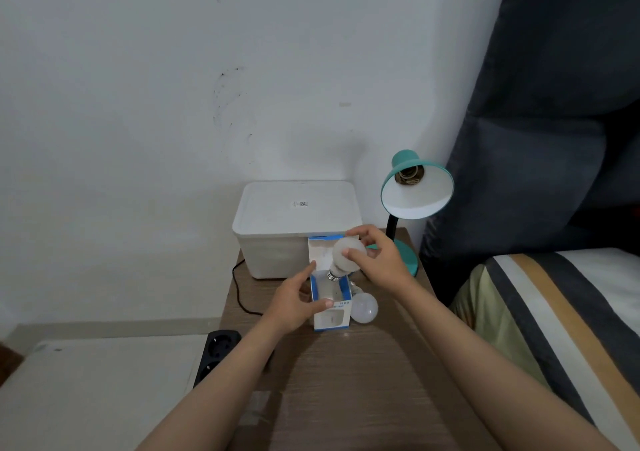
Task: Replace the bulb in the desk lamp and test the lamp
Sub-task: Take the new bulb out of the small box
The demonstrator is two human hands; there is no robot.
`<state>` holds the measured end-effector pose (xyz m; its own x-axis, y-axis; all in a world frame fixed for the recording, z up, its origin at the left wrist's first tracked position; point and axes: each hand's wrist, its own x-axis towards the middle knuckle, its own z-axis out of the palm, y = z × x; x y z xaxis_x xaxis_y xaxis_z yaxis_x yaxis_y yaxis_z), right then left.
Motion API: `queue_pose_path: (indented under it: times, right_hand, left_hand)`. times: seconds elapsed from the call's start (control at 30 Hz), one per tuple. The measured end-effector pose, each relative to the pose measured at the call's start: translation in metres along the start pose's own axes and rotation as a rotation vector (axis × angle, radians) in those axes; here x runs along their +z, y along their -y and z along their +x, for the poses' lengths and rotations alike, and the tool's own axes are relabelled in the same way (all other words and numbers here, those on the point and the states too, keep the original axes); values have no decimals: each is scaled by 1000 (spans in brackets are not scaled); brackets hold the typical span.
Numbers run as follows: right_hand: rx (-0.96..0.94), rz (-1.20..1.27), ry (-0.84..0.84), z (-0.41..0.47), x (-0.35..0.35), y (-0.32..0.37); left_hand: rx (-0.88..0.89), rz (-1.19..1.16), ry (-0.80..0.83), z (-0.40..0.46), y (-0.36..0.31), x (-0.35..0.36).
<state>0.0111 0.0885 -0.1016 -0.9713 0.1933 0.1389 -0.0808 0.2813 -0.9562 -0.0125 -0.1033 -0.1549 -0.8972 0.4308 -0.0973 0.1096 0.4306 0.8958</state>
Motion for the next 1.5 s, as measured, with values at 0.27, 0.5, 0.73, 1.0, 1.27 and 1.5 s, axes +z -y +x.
queue_pose_path:
  times: [0.27,0.5,0.73,1.0,1.27,1.5]
  right_hand:
    - [95,95,-86,-6,-12,18]
    - [121,-82,-98,-14,-18,11]
    - [49,-603,141,-31,-11,3]
    - [-66,-778,102,-35,4,-11]
    - [-74,-786,67,-38,6,-19]
    - [-46,-731,63,-40,7,-20]
  left_hand:
    - [3,14,-46,-6,-8,2]
    - [48,73,-226,-15,-7,10]
    - [151,105,-280,-20,-6,15]
    - [182,151,-294,-20,0,19]
    - [194,185,-315,-15,5,22]
    - [191,189,-312,-11,6,22]
